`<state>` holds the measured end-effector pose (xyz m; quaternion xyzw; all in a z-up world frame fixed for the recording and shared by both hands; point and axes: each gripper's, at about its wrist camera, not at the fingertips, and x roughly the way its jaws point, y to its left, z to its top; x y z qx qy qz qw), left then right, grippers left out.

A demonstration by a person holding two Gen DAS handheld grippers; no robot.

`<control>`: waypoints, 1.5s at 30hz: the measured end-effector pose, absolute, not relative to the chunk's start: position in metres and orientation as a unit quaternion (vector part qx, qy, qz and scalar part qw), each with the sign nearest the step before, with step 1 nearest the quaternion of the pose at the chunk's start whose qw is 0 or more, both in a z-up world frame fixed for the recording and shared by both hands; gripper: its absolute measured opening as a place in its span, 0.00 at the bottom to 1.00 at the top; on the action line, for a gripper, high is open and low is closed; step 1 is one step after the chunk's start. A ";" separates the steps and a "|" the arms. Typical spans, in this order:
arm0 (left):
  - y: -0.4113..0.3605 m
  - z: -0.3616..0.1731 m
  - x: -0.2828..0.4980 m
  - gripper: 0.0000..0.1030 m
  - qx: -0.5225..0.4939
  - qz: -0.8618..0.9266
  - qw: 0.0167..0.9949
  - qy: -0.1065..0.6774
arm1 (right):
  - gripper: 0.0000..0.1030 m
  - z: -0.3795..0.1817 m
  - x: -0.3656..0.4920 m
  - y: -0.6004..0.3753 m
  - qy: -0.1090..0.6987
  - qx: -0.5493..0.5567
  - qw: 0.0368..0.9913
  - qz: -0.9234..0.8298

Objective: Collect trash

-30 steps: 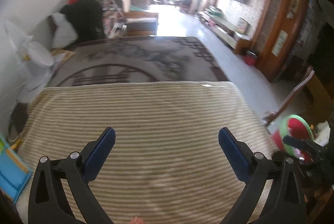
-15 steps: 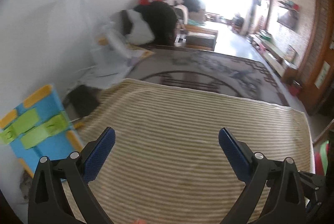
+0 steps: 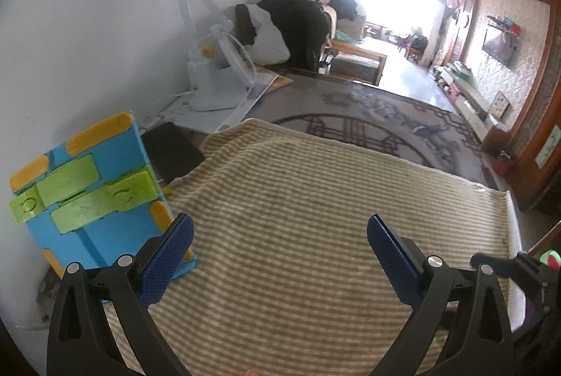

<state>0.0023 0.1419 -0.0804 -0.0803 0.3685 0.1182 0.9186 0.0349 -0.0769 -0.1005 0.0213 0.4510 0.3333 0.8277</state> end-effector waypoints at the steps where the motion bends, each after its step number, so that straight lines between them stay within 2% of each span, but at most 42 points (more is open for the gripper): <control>1: 0.140 -0.079 0.004 0.92 -0.078 0.116 0.920 0.367 | 0.95 -0.099 0.038 -0.080 0.451 0.028 0.828 0.331; 7: 0.127 -0.077 0.012 0.92 -0.068 0.097 0.922 0.369 | 0.95 -0.095 0.045 -0.091 0.453 0.039 0.834 0.313; 23: 0.066 -0.050 0.038 0.92 -0.067 0.017 0.935 0.347 | 0.95 -0.027 0.039 -0.159 0.360 0.020 0.922 0.144; 45: 0.013 -0.028 0.036 0.92 -0.052 -0.072 0.941 0.327 | 0.95 -0.006 0.012 -0.206 0.329 0.035 0.941 0.072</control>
